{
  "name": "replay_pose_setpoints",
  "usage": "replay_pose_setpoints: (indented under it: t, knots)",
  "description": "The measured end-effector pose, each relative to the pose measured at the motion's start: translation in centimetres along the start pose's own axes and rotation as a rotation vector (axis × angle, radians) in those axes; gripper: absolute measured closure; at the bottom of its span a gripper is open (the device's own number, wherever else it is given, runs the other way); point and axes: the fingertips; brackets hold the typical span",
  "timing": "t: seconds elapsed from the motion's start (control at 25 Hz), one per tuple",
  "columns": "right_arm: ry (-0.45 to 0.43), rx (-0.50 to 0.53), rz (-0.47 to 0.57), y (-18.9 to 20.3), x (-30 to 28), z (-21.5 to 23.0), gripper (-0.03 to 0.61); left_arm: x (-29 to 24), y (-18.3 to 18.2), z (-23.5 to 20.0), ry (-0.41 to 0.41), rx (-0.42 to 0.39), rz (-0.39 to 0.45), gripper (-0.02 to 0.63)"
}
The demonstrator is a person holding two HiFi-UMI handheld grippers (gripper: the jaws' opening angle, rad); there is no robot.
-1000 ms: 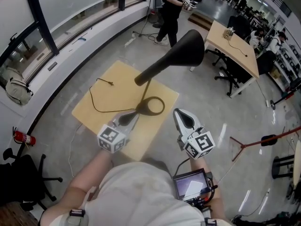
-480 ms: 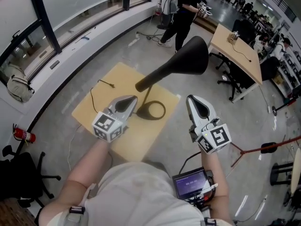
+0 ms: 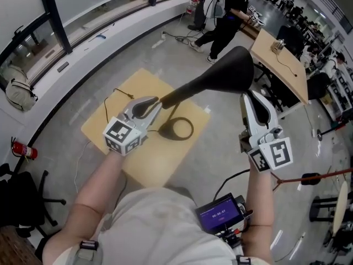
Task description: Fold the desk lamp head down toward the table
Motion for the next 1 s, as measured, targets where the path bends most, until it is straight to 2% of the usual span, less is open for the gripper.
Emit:
replay_pose_setpoints:
  t: [0.2,0.36,0.44,0.6,0.72,0.84,1.0]
  knots:
    - [0.082,0.031,0.056,-2.0,-0.3,2.5,0.508,-0.9,0.6,0.0,0.036,0.003,-0.011,0.496]
    - [0.086,0.032,0.049,-2.0,-1.2,2.9,0.419,-1.6,1.2,0.2,0.079,-0.005,-0.011,0.455]
    - [0.074,0.024,0.048,-1.8,-1.6,3.0,0.399,-2.2,1.5,0.5,0.100,-0.012,-0.020,0.430]
    - [0.051,0.009,0.036,-1.5,-2.5,3.2,0.394,-3.1,2.4,1.0,0.131,-0.024,-0.041,0.388]
    - [0.064,0.020,0.029,-1.6,-2.7,3.5,0.410,-3.7,3.2,1.3,0.160,-0.034,-0.062,0.373]
    - [0.088,0.018,0.024,-1.6,-2.6,4.2,0.446,-4.2,3.7,1.4,0.175,-0.038,-0.073,0.373]
    - [0.103,-0.005,0.009,-1.0,-2.7,4.6,0.446,-4.4,4.5,1.3,0.185,-0.039,-0.082,0.373]
Point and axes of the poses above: the fingertips, and each gripper's own axes: x backward along the fingers, z to its right, y out of its underside, and after that the axes turned 9 degrees about -y, right-handed
